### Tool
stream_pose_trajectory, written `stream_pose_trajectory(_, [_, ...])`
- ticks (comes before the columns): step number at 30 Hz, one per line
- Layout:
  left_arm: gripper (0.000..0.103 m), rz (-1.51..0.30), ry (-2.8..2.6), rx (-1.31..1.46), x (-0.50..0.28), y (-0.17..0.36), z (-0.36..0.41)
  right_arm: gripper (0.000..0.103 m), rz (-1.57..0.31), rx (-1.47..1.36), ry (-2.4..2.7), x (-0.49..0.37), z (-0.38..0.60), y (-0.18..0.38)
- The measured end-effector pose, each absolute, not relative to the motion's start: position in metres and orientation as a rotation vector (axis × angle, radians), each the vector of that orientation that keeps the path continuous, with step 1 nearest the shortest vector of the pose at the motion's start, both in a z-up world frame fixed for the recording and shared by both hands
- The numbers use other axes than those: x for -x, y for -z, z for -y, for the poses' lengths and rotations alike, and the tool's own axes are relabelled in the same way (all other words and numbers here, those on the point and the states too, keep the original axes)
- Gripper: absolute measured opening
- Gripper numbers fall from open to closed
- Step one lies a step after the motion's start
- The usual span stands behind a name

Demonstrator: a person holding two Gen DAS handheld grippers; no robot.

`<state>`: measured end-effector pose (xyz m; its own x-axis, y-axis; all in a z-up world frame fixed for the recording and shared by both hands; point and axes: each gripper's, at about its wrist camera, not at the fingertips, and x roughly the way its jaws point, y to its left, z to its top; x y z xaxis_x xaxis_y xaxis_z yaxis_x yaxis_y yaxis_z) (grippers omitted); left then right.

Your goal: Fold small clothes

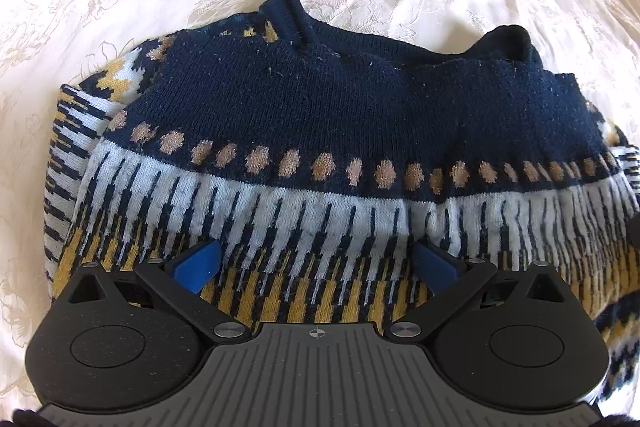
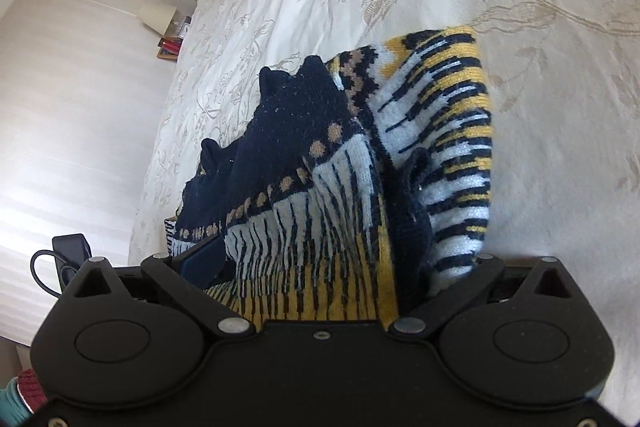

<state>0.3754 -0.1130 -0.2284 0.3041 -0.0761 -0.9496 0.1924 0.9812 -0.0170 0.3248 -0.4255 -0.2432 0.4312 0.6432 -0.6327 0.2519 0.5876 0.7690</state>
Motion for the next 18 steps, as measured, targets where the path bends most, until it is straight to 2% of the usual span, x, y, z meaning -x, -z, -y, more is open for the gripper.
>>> stream_pose_trajectory(8, [0.103, -1.267, 0.179, -0.105, -0.379, 0.225, 0.114, 0.103, -1.101, -0.959, -0.306, -0.326, 0.422, 0.246])
stream_pose_trajectory(11, [0.100, -1.261, 0.176, -0.064, -0.389, 0.213, 0.110, 0.103, -1.105, -0.962, -0.305, -0.326, 0.423, 0.245])
stream_pose_trajectory(13, [0.093, -1.222, 0.176, -0.063, -0.396, 0.202, 0.111, 0.103, -1.112, -0.962, -0.302, -0.326, 0.423, 0.244])
stream_pose_trajectory(18, [0.093, -1.207, 0.155, -0.091, -0.427, 0.201, 0.120, 0.103, -1.108, -0.978, -0.294, -0.326, 0.423, 0.244])
